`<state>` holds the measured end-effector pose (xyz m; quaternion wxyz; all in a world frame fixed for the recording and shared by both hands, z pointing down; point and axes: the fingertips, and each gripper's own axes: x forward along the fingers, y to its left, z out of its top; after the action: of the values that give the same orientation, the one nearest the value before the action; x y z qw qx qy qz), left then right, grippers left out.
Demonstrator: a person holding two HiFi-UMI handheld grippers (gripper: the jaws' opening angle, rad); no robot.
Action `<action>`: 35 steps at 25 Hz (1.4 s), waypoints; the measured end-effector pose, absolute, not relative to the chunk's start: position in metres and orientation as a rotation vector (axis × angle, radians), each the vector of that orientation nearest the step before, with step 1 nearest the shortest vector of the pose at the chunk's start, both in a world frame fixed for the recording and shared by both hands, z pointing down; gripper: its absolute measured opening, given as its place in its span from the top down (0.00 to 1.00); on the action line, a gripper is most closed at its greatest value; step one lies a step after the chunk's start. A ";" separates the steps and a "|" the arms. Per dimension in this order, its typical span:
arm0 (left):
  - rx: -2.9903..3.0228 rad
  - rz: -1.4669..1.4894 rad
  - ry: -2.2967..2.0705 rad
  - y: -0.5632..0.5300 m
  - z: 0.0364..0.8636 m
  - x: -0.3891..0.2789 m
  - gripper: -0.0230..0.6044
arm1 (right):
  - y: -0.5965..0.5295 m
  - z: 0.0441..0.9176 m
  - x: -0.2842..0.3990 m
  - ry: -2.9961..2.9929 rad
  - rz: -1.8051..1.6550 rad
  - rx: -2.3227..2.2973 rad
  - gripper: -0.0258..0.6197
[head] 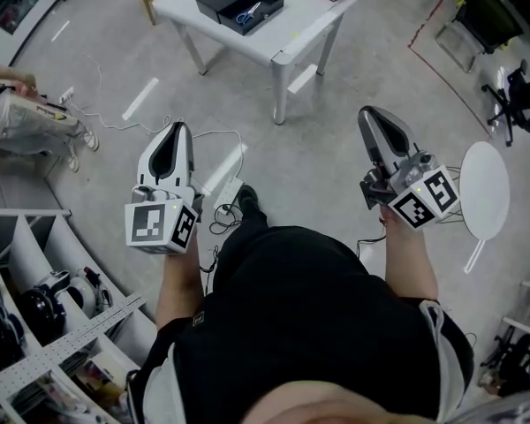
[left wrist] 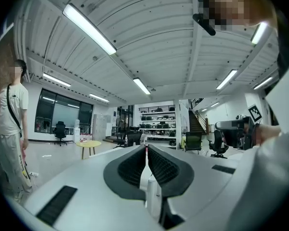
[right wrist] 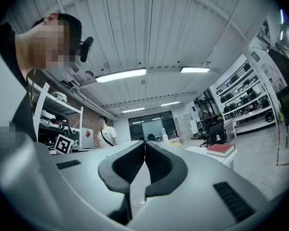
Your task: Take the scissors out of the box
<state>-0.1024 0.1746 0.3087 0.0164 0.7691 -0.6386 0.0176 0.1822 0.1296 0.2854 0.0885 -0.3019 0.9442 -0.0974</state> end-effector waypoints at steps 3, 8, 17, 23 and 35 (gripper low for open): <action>2.397 0.048 -1.982 0.140 0.310 -0.137 0.92 | 0.096 0.284 0.145 2.817 -0.285 -0.904 0.91; 2.410 0.056 -1.952 0.086 0.313 -0.196 0.92 | 0.044 0.281 0.080 2.823 -0.289 -0.919 0.91; 2.449 0.068 -1.837 0.012 0.329 -0.256 0.92 | -0.013 0.286 0.003 2.828 -0.305 -0.986 0.91; 2.451 0.071 -1.788 -0.021 0.341 -0.262 0.92 | -0.045 0.294 -0.002 2.827 -0.326 -1.037 0.91; 2.430 0.130 -1.773 -0.112 0.355 -0.245 0.92 | -0.140 0.310 0.013 2.803 -0.380 -1.005 0.91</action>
<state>-0.2447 -0.1123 0.3546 0.0653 0.8053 -0.5876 0.0430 0.0133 -0.1399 0.3104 0.0697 -0.3339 0.9315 -0.1261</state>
